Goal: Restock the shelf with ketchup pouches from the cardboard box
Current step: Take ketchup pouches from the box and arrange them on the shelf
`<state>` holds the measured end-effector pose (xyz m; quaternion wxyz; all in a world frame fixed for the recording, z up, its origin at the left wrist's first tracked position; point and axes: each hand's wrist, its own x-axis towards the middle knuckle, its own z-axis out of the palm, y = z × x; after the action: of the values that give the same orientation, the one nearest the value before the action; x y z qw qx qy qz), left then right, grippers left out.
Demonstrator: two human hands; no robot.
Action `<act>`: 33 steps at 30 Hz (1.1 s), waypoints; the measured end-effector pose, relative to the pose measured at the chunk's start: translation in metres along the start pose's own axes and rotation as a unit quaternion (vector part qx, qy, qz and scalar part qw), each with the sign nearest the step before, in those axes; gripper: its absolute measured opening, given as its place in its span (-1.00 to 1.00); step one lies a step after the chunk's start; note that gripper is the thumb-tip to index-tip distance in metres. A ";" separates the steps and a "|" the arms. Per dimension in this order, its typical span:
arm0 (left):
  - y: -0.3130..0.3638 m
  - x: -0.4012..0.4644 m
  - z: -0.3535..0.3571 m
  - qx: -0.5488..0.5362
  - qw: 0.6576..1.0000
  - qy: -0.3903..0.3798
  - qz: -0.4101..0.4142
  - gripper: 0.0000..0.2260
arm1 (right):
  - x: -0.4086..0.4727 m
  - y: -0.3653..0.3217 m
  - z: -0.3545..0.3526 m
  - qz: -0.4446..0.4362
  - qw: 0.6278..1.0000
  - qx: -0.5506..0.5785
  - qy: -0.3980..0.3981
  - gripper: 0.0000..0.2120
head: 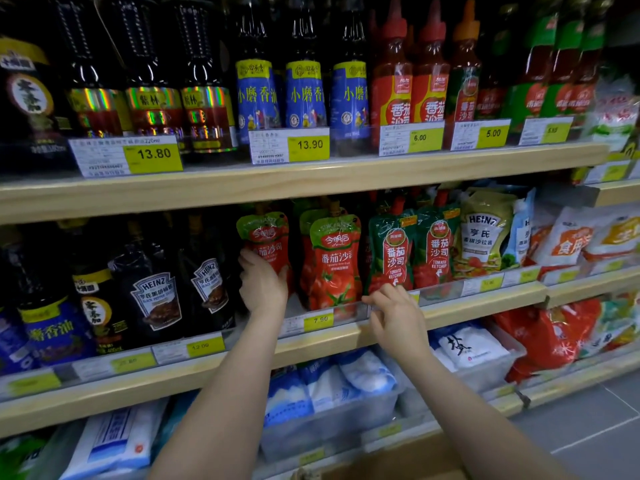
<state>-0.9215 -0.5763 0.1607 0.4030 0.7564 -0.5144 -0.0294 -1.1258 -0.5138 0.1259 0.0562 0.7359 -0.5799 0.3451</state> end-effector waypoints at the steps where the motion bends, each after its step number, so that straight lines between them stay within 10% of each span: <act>1: 0.000 0.003 0.002 0.003 1.000 -0.002 0.002 -0.21 | 0.001 0.000 0.001 -0.004 1.000 -0.002 0.008 -0.80; 13: -0.001 -0.001 0.001 -0.067 0.998 -0.005 -0.008 -0.10 | -0.002 0.005 -0.001 -0.014 1.000 -0.003 -0.013 -0.75; 20: -0.011 -0.101 -0.013 -0.058 0.966 0.073 0.240 -0.32 | -0.031 0.018 -0.017 -0.018 0.990 0.077 -0.118 -0.57; 23: -0.036 -0.162 0.005 -0.133 0.947 -0.048 0.290 -0.51 | -0.073 0.032 -0.014 0.022 0.989 0.103 -0.105 -0.61; 27: -0.076 -0.240 0.047 -0.244 0.910 -0.296 0.159 -0.76 | -0.133 0.065 -0.007 0.075 0.986 0.097 -0.116 -0.68; 33: -0.135 -0.289 0.110 -0.111 0.884 -0.439 0.116 -0.74 | -0.206 0.130 -0.005 0.167 0.971 0.022 -0.171 -0.67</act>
<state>-1.0055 -0.3888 -0.1065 0.2174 0.5517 -0.7161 -0.3683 -1.2627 -0.3854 -0.0291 -0.1186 0.6777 -0.6878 0.2316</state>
